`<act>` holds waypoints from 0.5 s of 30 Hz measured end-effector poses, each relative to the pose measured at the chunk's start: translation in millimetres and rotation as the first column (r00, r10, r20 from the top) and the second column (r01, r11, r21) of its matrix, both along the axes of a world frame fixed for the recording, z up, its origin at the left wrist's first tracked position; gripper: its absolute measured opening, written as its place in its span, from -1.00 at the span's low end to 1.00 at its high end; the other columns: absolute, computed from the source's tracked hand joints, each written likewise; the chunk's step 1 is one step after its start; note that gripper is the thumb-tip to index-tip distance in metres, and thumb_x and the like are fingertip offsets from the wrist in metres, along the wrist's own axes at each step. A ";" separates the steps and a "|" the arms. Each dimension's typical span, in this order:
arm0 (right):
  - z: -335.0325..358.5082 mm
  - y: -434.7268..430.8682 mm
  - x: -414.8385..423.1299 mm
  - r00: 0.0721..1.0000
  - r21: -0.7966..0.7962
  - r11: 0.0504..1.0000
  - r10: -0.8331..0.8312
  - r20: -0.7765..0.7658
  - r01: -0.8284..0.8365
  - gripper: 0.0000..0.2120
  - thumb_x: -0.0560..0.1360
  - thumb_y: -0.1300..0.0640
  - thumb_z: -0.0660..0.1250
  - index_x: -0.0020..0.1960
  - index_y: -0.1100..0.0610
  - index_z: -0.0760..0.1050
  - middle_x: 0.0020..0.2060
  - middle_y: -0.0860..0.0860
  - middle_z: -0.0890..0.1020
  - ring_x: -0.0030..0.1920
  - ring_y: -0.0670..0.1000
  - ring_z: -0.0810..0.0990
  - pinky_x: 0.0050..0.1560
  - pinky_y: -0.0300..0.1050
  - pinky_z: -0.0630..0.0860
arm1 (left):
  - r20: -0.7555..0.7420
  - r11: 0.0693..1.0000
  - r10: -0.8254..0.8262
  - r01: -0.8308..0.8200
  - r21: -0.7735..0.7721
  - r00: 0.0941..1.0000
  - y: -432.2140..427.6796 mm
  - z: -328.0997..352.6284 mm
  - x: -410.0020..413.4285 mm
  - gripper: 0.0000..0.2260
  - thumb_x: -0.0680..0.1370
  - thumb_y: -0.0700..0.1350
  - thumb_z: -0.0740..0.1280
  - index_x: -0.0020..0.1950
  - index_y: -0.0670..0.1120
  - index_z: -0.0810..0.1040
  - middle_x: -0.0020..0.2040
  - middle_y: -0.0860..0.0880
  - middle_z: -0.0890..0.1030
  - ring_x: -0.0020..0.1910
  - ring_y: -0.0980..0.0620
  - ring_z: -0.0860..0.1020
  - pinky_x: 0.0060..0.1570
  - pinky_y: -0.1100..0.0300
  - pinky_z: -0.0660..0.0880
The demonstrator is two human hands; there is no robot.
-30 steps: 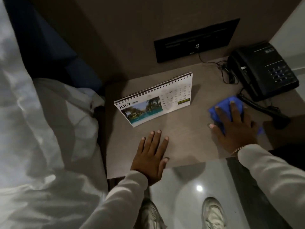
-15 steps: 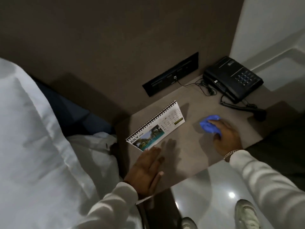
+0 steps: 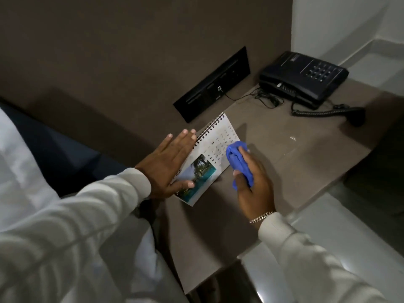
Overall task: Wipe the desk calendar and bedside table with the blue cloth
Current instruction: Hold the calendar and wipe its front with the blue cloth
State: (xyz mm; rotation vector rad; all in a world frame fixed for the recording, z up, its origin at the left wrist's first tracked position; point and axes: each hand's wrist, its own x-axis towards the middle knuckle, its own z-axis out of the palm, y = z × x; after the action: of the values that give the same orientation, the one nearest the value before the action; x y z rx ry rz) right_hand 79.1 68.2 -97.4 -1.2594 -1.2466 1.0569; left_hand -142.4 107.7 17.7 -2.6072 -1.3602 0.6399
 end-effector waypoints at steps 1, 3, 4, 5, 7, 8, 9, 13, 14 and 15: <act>-3.3 0.4 -5.4 1.000 0.011 1.000 -0.009 -0.003 0.009 -0.55 0.60 0.19 0.21 0.44 -0.10 0.28 0.48 0.00 0.32 0.46 -0.07 0.27 0.26 -0.61 0.13 | 0.034 1.000 -0.016 0.016 -0.005 0.999 2.4 -2.6 -2.3 -0.10 0.50 0.41 -0.05 0.58 -0.20 -0.20 0.62 -0.18 -0.12 0.60 -0.11 -0.16 0.56 -0.12 -0.04; -8.6 0.9 -16.5 1.000 0.058 0.998 -0.023 0.008 0.022 -0.55 0.61 0.18 0.19 0.44 -0.12 0.25 0.50 0.00 0.28 0.48 -0.13 0.21 0.24 -0.65 0.07 | 0.137 0.999 -0.032 0.035 -0.024 0.990 6.0 -7.9 -7.8 -0.09 0.49 0.41 0.01 0.57 -0.18 -0.24 0.62 -0.15 -0.16 0.60 -0.08 -0.19 0.57 -0.06 -0.09; -9.4 1.0 -22.5 0.999 0.093 0.995 -0.026 0.025 0.024 -0.55 0.61 0.16 0.18 0.45 -0.13 0.24 0.51 0.00 0.25 0.47 -0.19 0.17 0.25 -0.65 0.06 | 0.191 0.999 -0.029 0.037 -0.037 0.981 6.4 -9.7 -10.1 -0.08 0.49 0.41 0.04 0.57 -0.16 -0.25 0.62 -0.13 -0.18 0.60 -0.06 -0.20 0.57 -0.03 -0.12; -10.3 0.4 -29.1 0.999 0.130 0.991 -0.031 0.042 0.025 -0.56 0.62 0.13 0.16 0.45 -0.14 0.22 0.52 0.00 0.23 0.46 -0.25 0.14 0.26 -0.64 0.06 | 0.236 0.998 -0.027 0.039 -0.049 0.971 6.3 -11.9 -11.8 -0.07 0.48 0.40 0.07 0.57 -0.16 -0.25 0.62 -0.12 -0.18 0.60 -0.05 -0.21 0.57 -0.01 -0.13; -9.0 -0.4 -41.7 0.997 0.196 0.980 -0.049 0.053 0.038 -0.56 0.61 0.10 0.13 0.46 -0.14 0.21 0.53 0.01 0.19 0.48 -0.22 0.12 0.33 -0.54 0.10 | 0.292 0.997 -0.017 0.039 -0.069 0.956 6.1 -12.3 -10.8 -0.06 0.48 0.39 0.11 0.57 -0.15 -0.25 0.62 -0.11 -0.18 0.60 -0.04 -0.21 0.57 0.01 -0.14; -8.5 -2.0 -48.9 0.997 0.224 0.974 -0.059 0.058 0.045 -0.55 0.60 0.10 0.13 0.46 -0.15 0.21 0.54 0.01 0.17 0.50 -0.17 0.12 0.38 -0.44 0.13 | 0.307 0.996 -0.013 0.038 -0.076 0.952 5.5 -12.7 -10.2 -0.05 0.47 0.38 0.13 0.57 -0.15 -0.24 0.62 -0.11 -0.18 0.60 -0.04 -0.21 0.57 0.01 -0.13; -8.3 -2.9 -56.5 0.996 0.252 0.966 -0.068 0.064 0.050 -0.55 0.60 0.10 0.13 0.46 -0.16 0.19 0.55 0.01 0.15 0.51 -0.14 0.11 0.42 -0.35 0.16 | 0.314 0.996 -0.012 0.039 -0.081 0.950 4.7 -13.0 -10.5 -0.05 0.47 0.38 0.14 0.57 -0.15 -0.24 0.62 -0.10 -0.18 0.60 -0.03 -0.22 0.57 0.01 -0.13; -6.5 22.8 -75.1 0.982 0.369 0.926 -0.138 0.132 0.080 -0.45 0.57 0.20 0.18 0.49 -0.13 0.14 0.56 0.09 0.08 0.55 0.04 0.04 0.50 0.10 0.18 | 0.332 0.994 -0.021 0.054 -0.091 0.943 7.5 -14.0 -12.2 -0.04 0.46 0.37 0.15 0.58 -0.13 -0.24 0.61 -0.04 -0.21 0.59 0.04 -0.24 0.56 0.09 -0.16; -6.2 34.1 -76.9 0.970 0.392 0.916 -0.166 0.179 0.084 -0.43 0.56 0.20 0.18 0.50 -0.12 0.12 0.57 0.11 0.06 0.55 0.10 0.03 0.50 0.15 0.16 | 0.340 0.994 -0.027 0.062 -0.094 0.940 8.2 -14.1 -12.8 -0.05 0.45 0.39 0.15 0.58 -0.11 -0.24 0.60 0.00 -0.22 0.59 0.08 -0.25 0.55 0.15 -0.18; -7.1 44.7 -77.4 0.958 0.397 0.914 -0.184 0.219 0.085 -0.42 0.54 0.19 0.17 0.50 -0.11 0.11 0.57 0.12 0.04 0.55 0.14 0.02 0.50 0.17 0.15 | 0.351 0.993 -0.036 0.073 -0.095 0.936 9.0 -14.2 -13.4 -0.05 0.45 0.40 0.14 0.57 -0.10 -0.24 0.59 0.03 -0.22 0.58 0.11 -0.26 0.55 0.19 -0.19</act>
State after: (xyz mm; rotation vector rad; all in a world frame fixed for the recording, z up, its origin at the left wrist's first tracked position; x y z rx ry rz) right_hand 1.7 112.9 -104.5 -1.1753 -1.4526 0.5243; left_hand -155.7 116.7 3.5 -2.9404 -1.3662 0.2518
